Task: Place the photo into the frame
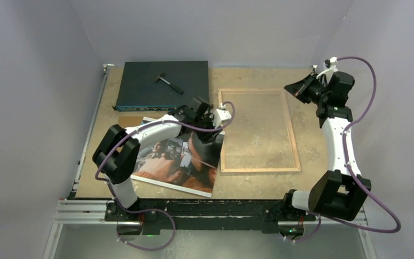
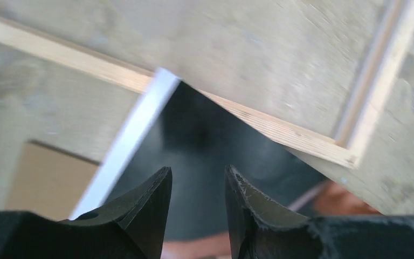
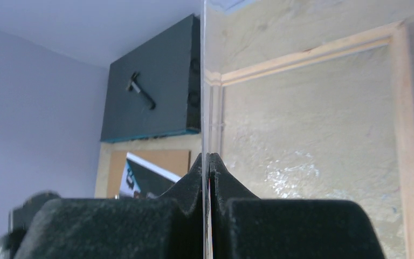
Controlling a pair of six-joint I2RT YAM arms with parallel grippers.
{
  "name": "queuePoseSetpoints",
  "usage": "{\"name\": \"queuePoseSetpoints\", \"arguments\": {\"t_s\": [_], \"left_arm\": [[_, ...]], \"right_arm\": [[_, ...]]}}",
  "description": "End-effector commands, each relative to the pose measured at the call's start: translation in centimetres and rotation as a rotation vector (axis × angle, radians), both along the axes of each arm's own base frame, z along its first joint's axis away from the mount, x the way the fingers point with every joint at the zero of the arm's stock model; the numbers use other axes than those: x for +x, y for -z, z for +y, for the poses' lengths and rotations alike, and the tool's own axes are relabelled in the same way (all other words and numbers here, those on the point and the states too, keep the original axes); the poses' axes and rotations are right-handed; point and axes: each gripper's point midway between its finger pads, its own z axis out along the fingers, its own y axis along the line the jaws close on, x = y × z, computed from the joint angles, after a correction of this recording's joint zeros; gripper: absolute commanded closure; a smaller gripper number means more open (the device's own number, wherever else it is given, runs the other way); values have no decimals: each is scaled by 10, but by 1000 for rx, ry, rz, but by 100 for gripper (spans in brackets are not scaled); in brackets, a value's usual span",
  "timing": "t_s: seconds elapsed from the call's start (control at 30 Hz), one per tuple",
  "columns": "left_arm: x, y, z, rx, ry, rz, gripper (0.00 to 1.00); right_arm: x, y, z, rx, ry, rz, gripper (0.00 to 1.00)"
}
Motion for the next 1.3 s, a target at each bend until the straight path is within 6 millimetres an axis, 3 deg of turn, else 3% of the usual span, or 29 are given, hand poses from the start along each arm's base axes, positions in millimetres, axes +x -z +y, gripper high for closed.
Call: {"name": "queuePoseSetpoints", "arguments": {"t_s": [0.0, 0.13, 0.3, 0.53, 0.7, 1.0, 1.1, 1.27], "left_arm": [[-49, 6, -6, 26, 158, 14, 61], [-82, 24, -11, 74, 228, 36, 61], [-94, 44, -9, 121, 247, 20, 61], [-68, 61, 21, 266, 170, -100, 64], [-54, 63, 47, 291, 97, -87, 65], [-23, 53, 93, 313, -2, -116, 66], [-20, 38, 85, 277, -4, -118, 66], [-1, -10, 45, 118, -74, -66, 60]], "right_arm": [[3, -30, -23, -65, 141, -71, 100], [4, -27, -28, -89, 158, -55, 100], [4, -26, -27, -91, 143, -53, 100], [3, -23, -20, -64, 113, -58, 100], [2, -18, -17, -45, 97, -53, 100], [1, -17, -15, -50, 85, -67, 100], [2, -14, -15, -50, 79, -65, 100], [-1, -7, -8, -35, 33, -50, 100]]}}
